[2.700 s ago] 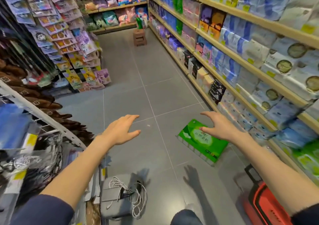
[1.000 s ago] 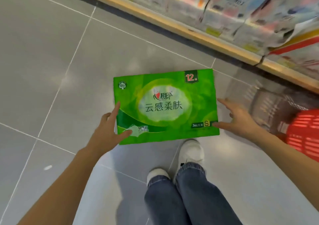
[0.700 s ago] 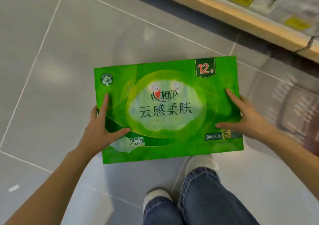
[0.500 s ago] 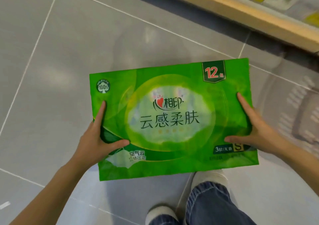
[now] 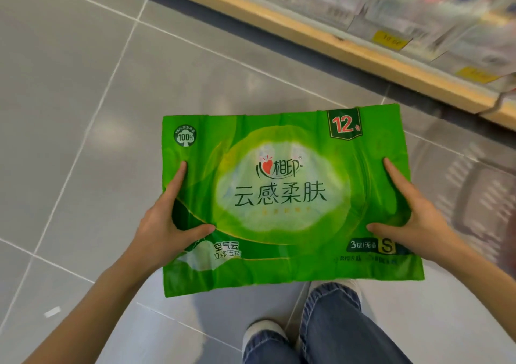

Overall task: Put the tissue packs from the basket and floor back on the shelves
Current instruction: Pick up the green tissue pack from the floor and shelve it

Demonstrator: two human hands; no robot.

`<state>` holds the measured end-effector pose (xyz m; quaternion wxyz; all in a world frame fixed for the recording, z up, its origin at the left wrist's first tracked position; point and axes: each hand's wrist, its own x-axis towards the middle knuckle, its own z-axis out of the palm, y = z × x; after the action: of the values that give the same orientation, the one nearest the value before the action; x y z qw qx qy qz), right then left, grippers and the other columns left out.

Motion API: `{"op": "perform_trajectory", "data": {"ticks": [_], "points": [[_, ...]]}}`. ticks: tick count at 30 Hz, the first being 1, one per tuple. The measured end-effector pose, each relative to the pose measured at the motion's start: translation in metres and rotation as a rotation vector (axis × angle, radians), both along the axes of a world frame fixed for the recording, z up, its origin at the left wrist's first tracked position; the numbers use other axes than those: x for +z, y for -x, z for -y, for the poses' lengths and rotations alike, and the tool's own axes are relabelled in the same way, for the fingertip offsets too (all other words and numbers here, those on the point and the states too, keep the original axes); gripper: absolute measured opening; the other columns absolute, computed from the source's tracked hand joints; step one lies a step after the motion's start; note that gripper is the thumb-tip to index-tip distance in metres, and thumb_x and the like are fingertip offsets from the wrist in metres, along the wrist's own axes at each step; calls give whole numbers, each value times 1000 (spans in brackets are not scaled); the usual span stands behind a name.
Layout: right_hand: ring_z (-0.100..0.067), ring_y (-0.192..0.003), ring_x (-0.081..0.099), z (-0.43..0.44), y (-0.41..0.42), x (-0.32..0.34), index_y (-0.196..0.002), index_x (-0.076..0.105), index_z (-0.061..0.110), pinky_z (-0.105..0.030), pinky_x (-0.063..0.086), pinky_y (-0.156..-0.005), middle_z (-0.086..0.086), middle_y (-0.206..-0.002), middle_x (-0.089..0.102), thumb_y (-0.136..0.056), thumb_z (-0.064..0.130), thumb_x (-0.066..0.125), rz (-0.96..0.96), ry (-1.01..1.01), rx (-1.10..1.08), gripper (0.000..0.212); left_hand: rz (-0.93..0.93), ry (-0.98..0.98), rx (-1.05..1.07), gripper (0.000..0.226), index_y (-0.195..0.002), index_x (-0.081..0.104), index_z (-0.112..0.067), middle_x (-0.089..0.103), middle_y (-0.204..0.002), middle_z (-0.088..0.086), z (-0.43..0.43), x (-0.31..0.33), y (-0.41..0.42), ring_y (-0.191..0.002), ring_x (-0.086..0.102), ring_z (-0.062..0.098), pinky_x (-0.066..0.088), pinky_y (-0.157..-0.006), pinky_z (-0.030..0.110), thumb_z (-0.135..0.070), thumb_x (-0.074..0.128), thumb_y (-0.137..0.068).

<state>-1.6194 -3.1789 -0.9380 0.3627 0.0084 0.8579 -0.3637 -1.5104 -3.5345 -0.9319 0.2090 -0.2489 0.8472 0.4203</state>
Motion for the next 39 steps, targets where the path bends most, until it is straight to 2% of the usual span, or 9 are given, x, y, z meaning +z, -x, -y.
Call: {"op": "perform_trajectory", "data": {"ticks": [5, 9, 16, 20, 24, 27, 32, 35, 39], "points": [[-5, -115, 38, -1, 7, 103, -134, 10, 60, -20, 37, -94, 12, -133, 31, -64, 3, 79, -38, 52, -26, 114, -17, 61, -43, 114, -129, 0, -64, 32, -132, -21, 6, 115, 18, -120, 45, 15, 40, -102, 41, -27, 83, -59], [8, -116, 32, -4, 20, 216, -124, 12, 68, 11, 22, -84, 8, -136, 33, -58, 1, 82, -196, 103, -36, 118, -89, 54, -71, 114, -131, 2, -60, 31, -134, -22, 6, 235, 42, -115, 44, 7, 39, -102, 35, -25, 82, -59], [2, -131, 26, -12, 16, 451, -130, 11, 65, 3, 14, -101, 6, -144, 30, -57, 5, 83, -454, 132, -103, 118, -337, 123, -168, 113, -133, 5, -56, 23, -135, -29, 7, 473, 71, -124, 31, -2, 29, -102, 23, -25, 83, -58], [22, -127, 20, -20, -6, 571, -134, 11, 57, 5, 12, -101, 9, -145, 26, -58, 6, 83, -608, 162, -165, 116, -499, 95, -244, 112, -130, 5, -66, 21, -132, -38, 3, 598, 79, -121, 27, -14, 26, -102, 14, -26, 80, -57], [-3, -135, 24, -30, -43, 667, -132, 7, 62, -7, 14, -108, 5, -148, 27, -59, 9, 83, -807, 159, -239, 118, -698, 145, -353, 108, -131, 4, -63, 24, -136, -29, -8, 702, 76, -122, 26, -12, 26, -103, 17, -37, 74, -53], [-11, -139, 20, -42, -77, 726, -130, 5, 64, -26, 16, -113, 9, -147, 25, -61, 11, 82, -932, 146, -306, 116, -835, 151, -438, 108, -130, 3, -63, 20, -131, -38, -19, 766, 69, -123, 23, -15, 24, -102, 14, -37, 73, -53], [-3, -134, 25, -73, -128, 807, -133, 8, 62, 0, 14, -103, 9, -145, 28, -59, 12, 84, -1165, 66, -429, 117, -1076, 132, -530, 110, -133, 4, -62, 21, -133, -32, -54, 847, 61, -125, 22, -12, 17, -92, -9, -37, 74, -51], [0, -131, 26, -101, -163, 856, -132, 6, 62, -3, 15, -104, 6, -142, 32, -60, 12, 83, -1260, 11, -503, 116, -1194, 102, -604, 110, -130, 3, -67, 21, -137, -25, -92, 892, 58, -125, 20, -12, 17, -97, -3, -37, 74, -51], [10, -125, 24, -145, -217, 908, -133, 8, 57, 5, 13, -98, 8, -139, 30, -60, 12, 83, -1378, -99, -605, 113, -1344, 77, -678, 114, -129, 0, -66, 26, -136, -12, -158, 937, 51, -120, 25, -10, 19, -95, 1, -32, 78, -53]]}}
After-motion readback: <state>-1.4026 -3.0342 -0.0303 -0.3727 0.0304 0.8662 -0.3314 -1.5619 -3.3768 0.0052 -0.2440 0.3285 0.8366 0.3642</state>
